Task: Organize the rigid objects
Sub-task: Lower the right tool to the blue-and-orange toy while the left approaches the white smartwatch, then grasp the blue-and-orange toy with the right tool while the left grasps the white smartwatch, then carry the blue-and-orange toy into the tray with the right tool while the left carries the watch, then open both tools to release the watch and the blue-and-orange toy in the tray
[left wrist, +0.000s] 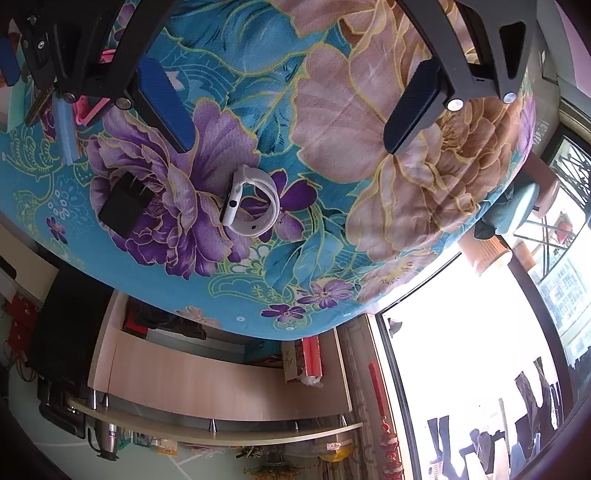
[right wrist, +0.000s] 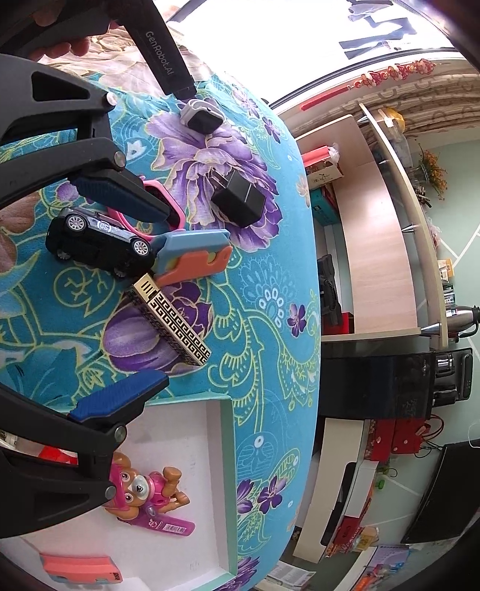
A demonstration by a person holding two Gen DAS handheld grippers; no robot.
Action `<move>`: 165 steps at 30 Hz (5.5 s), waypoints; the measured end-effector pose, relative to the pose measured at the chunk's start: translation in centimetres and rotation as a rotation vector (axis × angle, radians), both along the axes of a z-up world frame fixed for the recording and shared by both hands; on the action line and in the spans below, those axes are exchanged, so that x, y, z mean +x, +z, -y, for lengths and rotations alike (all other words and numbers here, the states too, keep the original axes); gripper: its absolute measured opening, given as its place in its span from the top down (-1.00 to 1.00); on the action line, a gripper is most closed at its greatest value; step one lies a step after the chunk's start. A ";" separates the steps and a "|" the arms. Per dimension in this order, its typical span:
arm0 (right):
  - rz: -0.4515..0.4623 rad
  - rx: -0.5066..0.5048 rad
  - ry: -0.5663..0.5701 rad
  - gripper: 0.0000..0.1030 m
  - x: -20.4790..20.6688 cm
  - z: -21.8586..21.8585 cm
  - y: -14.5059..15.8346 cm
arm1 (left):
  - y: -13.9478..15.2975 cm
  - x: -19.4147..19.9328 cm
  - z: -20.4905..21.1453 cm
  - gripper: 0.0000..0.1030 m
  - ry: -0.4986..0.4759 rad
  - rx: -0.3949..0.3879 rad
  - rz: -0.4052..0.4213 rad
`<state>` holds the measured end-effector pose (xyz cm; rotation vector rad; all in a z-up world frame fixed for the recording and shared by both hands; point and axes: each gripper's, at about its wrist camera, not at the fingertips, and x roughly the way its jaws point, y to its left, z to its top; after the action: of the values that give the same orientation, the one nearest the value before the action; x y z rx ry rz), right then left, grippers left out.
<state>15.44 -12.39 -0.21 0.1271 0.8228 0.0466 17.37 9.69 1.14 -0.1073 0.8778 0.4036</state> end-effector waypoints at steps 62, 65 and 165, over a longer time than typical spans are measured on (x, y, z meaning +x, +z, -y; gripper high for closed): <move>-0.068 0.035 0.076 0.22 5.7 -2.5 -2.4 | -4.4 6.7 -1.5 0.03 -0.157 -0.089 0.017; -0.068 0.051 0.071 0.22 5.6 -2.3 -2.3 | -3.7 6.4 -1.4 0.04 -0.157 -0.104 0.030; -0.084 0.089 -0.372 0.20 -5.1 21.2 2.0 | -0.4 -1.0 28.6 -0.36 -0.857 -0.094 0.023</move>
<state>10.37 -33.54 1.76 0.3656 0.8704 -0.2743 16.35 -18.91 0.72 0.1785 0.8398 -0.4381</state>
